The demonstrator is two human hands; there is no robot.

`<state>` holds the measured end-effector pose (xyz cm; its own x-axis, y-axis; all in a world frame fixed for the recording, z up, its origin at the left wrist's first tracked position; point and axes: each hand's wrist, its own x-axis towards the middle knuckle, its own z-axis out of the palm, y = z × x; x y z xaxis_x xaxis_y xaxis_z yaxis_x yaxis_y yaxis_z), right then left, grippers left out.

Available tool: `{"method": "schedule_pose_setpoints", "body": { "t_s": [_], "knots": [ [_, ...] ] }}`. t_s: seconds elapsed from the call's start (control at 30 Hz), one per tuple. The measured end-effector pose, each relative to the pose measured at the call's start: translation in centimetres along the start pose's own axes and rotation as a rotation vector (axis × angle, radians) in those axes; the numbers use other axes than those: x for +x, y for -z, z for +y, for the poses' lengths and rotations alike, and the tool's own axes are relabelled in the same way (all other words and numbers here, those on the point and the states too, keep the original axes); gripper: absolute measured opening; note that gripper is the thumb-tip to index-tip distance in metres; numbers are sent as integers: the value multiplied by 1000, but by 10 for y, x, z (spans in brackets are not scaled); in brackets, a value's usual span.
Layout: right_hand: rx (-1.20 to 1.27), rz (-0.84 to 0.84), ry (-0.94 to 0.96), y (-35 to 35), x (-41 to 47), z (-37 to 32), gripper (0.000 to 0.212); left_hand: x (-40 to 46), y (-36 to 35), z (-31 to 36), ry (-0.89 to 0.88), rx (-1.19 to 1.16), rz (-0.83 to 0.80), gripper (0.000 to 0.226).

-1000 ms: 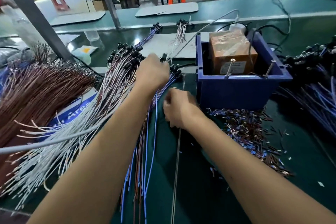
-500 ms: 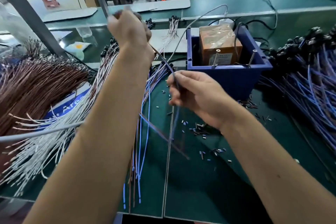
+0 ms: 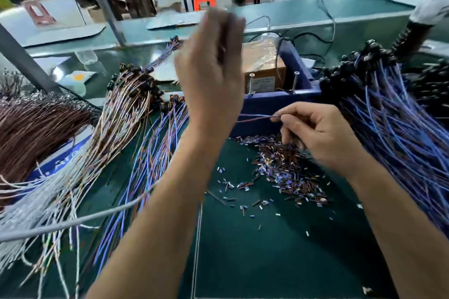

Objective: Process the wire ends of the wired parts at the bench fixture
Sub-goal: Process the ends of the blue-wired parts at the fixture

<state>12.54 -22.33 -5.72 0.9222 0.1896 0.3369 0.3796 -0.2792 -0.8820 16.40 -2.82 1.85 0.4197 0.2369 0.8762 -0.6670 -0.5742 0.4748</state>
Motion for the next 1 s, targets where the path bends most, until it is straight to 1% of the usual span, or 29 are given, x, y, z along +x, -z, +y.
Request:
{"method": "schedule_pose_setpoints", "body": {
  "t_s": [0.03,0.1,0.13,0.17,0.27,0.37,0.43,0.53,0.6,0.7,0.77,0.83,0.93,1.0],
  "knots": [
    [-10,5,12,-3,-2,2,22,-11,-3,12,-61,4,-75,22],
    [17,7,57,-8,-5,3,27,-46,-6,27,-166,10,-392,21],
    [48,15,83,-10,-6,3,27,-60,-10,31,-162,16,-501,20],
    [64,29,97,-11,-6,3,25,-72,-13,27,-143,17,-546,20],
    [132,42,58,-11,-7,8,5,-82,-11,10,-61,40,-577,22],
    [212,128,0,-9,-7,11,15,-88,-9,4,-65,36,-625,20],
    [237,219,-30,-10,-5,10,17,-86,-7,-3,-43,-2,-619,26],
    [322,332,-82,-8,-4,13,10,-87,-6,-12,-5,-15,-615,29],
    [402,369,-99,-6,-3,14,8,-90,-7,-15,57,-37,-620,30],
    [478,374,-98,-7,-4,13,8,-94,-10,-15,97,-28,-650,29],
    [473,356,-101,-8,-4,14,10,-96,-10,-13,112,-56,-655,20],
    [455,339,-101,-7,-4,14,10,-95,-10,-13,154,-133,-637,12],
    [463,318,-117,-6,-4,14,5,-95,-11,-13,243,-224,-657,13],
    [450,326,-137,-5,-4,14,9,-97,-12,-12,294,-250,-705,15]
  ]
}}
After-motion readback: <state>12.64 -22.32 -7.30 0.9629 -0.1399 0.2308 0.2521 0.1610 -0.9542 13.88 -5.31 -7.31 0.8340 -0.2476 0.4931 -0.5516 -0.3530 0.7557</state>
